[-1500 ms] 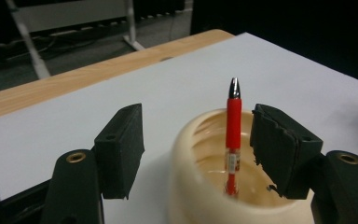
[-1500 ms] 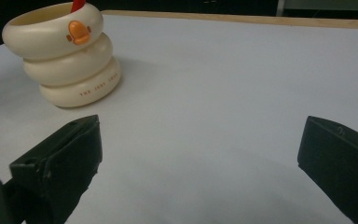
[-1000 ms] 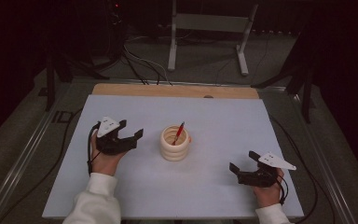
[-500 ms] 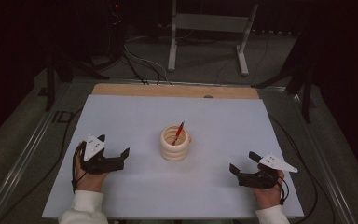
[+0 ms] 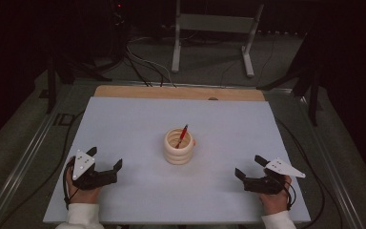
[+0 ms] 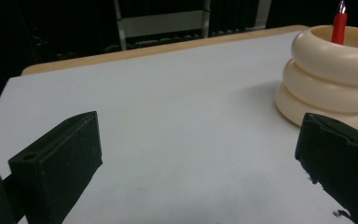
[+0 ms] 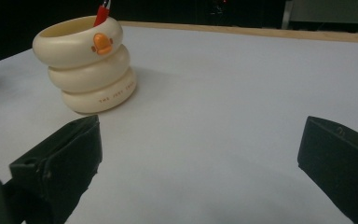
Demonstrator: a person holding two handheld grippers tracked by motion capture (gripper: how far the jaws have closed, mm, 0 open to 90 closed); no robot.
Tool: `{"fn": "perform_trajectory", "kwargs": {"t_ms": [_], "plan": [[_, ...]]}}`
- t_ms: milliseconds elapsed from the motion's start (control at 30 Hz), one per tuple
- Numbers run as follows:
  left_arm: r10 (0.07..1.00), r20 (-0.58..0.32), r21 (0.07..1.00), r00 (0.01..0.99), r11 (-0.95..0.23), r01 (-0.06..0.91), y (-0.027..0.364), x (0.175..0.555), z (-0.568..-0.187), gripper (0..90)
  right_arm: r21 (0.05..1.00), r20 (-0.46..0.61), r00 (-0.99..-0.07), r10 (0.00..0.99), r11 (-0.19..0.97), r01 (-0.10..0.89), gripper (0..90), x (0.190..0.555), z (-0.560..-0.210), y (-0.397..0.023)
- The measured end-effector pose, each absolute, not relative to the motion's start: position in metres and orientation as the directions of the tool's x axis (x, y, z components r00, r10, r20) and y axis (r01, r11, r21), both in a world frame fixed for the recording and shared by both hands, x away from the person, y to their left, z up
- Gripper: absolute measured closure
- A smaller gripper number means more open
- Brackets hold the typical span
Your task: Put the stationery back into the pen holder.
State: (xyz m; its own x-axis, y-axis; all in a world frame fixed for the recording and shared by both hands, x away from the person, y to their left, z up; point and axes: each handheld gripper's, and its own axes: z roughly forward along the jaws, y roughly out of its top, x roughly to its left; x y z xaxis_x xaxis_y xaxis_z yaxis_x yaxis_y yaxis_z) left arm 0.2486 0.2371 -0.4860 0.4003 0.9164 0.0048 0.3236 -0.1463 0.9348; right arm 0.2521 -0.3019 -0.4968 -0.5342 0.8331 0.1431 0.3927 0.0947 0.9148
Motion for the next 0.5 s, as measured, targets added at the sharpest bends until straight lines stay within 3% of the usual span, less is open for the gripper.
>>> {"fn": "perform_trajectory", "kwargs": {"t_ms": [500], "plan": [[0.942,-0.025,0.949,0.335,-0.083,0.304,0.252,0.242,-0.486,1.1,0.906,0.094,-0.511,0.854,0.139,0.400,0.0,0.254,-0.500,-0.304]]}}
